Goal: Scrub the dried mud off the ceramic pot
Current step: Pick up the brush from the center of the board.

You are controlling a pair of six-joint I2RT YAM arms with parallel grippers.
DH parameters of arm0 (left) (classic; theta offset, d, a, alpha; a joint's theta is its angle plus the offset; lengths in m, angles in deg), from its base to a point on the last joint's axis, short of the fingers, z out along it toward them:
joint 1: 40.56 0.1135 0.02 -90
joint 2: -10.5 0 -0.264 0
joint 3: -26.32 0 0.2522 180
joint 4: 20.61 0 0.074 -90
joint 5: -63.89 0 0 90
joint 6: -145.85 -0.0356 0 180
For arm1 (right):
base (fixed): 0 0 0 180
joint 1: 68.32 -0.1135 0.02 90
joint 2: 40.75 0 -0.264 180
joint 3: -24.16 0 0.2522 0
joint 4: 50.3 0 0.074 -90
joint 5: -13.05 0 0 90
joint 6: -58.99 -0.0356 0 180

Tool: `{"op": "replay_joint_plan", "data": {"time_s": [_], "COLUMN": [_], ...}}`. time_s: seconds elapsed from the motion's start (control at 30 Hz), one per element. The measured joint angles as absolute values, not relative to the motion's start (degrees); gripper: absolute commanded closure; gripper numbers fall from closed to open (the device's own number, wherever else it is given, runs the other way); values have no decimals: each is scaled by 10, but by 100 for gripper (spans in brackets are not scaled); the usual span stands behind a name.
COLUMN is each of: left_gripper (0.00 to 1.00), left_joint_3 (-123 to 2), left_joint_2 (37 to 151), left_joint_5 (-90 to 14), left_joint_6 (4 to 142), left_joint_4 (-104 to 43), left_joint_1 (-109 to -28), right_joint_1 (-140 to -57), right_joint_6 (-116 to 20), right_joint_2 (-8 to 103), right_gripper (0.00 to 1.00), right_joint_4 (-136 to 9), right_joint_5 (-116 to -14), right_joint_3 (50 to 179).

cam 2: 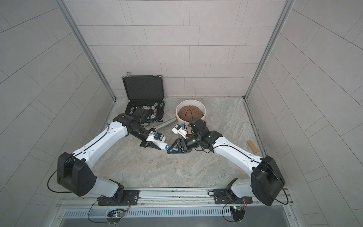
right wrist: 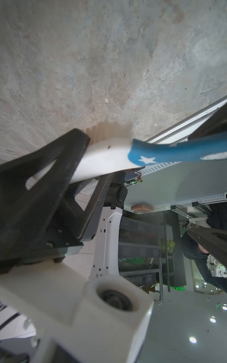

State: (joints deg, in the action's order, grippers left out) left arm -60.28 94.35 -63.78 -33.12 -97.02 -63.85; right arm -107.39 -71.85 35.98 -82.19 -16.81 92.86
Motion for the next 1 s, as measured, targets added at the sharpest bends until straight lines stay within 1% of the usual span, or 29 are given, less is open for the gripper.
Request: {"op": "replay_joint_plan", "data": {"time_s": [0.13,0.23,0.37,0.63,0.7,0.73,0.77,0.8,0.83,0.9,0.93,0.97,1.0], "left_gripper": [83,82,81,81,80,80,80,80,80,81,81,81,81], "left_joint_3": [-603,-603,-603,-603,-603,-603,-603,-603,-603,-603,-603,-603,-603], "left_joint_2": [933,927,924,924,924,924,924,923,923,923,923,923,923], "left_joint_5": [-641,-640,-645,-654,-655,-656,-656,-655,-654,-654,-652,-649,-645], "left_joint_6": [-341,-357,-371,-388,-391,-392,-394,-397,-397,-397,-396,-395,-393], "left_joint_4": [-979,-987,-993,-1003,-1007,-1008,-1008,-1005,-1003,-1003,-1003,-1002,-1002], "left_joint_1": [-637,-633,-638,-639,-639,-639,-639,-639,-639,-639,-639,-639,-639], "right_joint_1": [-1080,-1082,-1089,-1096,-1096,-1096,-1096,-1096,-1096,-1096,-1096,-1096,-1096], "right_joint_6": [-768,-788,-803,-819,-823,-825,-831,-840,-843,-849,-849,-848,-848], "right_joint_2": [371,382,397,412,414,414,414,415,415,415,415,414,412], "right_gripper": [61,74,81,78,82,86,88,88,84,69,63,59,58], "right_joint_4": [-789,-781,-753,-724,-720,-719,-718,-722,-722,-722,-722,-720,-720], "right_joint_5": [-165,-170,-178,-176,-176,-175,-176,-174,-172,-171,-166,-160,-156], "right_joint_3": [925,924,926,932,932,932,932,932,932,932,932,931,930]}}
